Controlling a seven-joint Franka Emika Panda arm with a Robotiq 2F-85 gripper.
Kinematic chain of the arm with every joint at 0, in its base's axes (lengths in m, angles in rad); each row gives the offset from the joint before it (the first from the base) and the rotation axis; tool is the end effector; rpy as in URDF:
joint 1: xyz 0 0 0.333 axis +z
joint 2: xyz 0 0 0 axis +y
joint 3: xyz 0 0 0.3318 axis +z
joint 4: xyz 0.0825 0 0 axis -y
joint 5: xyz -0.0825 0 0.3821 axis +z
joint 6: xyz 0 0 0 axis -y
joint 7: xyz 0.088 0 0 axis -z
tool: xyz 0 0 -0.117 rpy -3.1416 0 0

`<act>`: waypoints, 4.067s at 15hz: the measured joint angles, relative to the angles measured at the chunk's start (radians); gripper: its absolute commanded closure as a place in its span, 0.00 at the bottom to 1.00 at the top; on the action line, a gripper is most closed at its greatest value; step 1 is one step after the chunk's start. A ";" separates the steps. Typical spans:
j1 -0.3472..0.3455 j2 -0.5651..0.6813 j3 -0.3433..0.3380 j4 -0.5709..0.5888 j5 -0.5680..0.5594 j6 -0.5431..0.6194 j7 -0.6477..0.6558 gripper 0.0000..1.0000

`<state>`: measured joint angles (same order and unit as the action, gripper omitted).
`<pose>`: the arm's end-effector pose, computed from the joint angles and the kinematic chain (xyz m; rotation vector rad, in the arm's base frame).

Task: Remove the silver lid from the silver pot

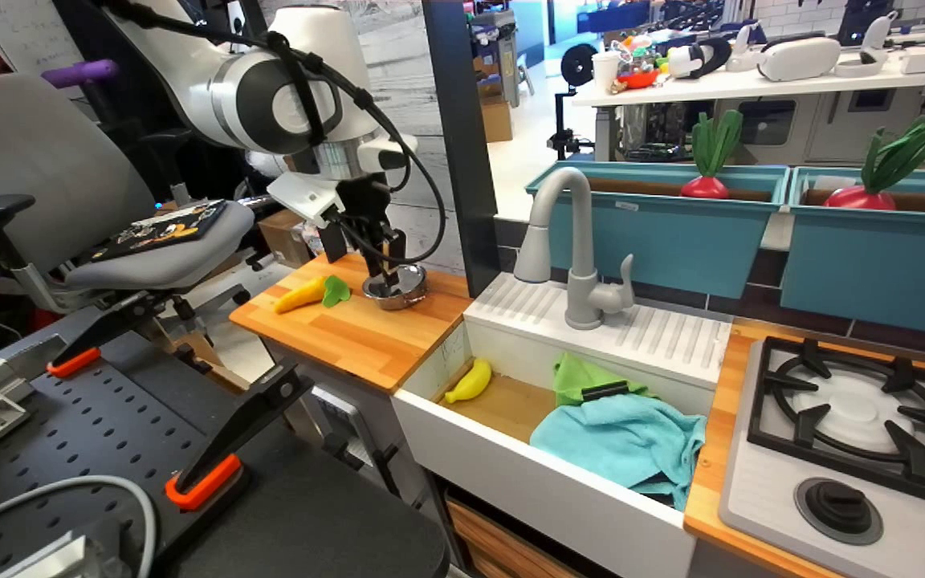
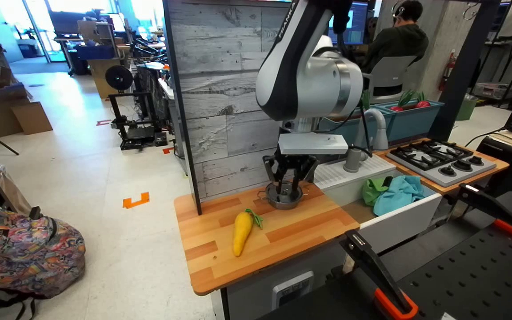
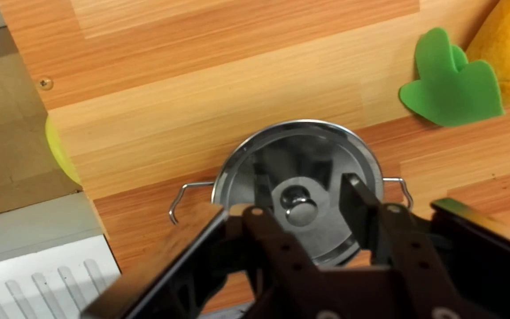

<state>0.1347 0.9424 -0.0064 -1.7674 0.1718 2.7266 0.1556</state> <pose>0.6367 0.0765 0.0331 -3.0618 0.2783 -0.0118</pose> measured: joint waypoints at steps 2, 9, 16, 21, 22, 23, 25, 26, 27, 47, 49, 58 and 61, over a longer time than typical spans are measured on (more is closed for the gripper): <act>0.009 0.008 -0.014 0.008 -0.015 0.000 0.012 0.99; 0.042 0.026 -0.053 0.048 -0.071 -0.023 0.044 0.95; 0.061 0.016 -0.068 0.031 -0.090 0.005 0.046 0.95; 0.061 -0.075 -0.069 -0.102 -0.090 0.123 0.045 0.95; 0.061 -0.098 -0.068 -0.135 -0.090 0.143 0.042 0.95; 0.061 -0.121 -0.065 -0.164 -0.090 0.159 0.036 0.95; 0.059 -0.161 -0.050 -0.216 -0.090 0.177 0.013 0.95; 0.055 -0.177 -0.036 -0.236 -0.090 0.179 -0.001 0.95; 0.053 -0.190 -0.019 -0.255 -0.090 0.179 -0.015 0.95; -0.001 -0.100 0.070 -0.285 -0.090 0.156 -0.100 0.95; -0.001 -0.076 0.070 -0.255 -0.090 0.136 -0.109 0.95; -0.001 -0.008 0.065 -0.139 -0.090 0.035 -0.121 0.55; -0.001 0.003 0.065 -0.117 -0.090 0.013 -0.121 0.34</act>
<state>0.1335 0.9458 0.0589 -1.8841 0.0816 2.7398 0.0347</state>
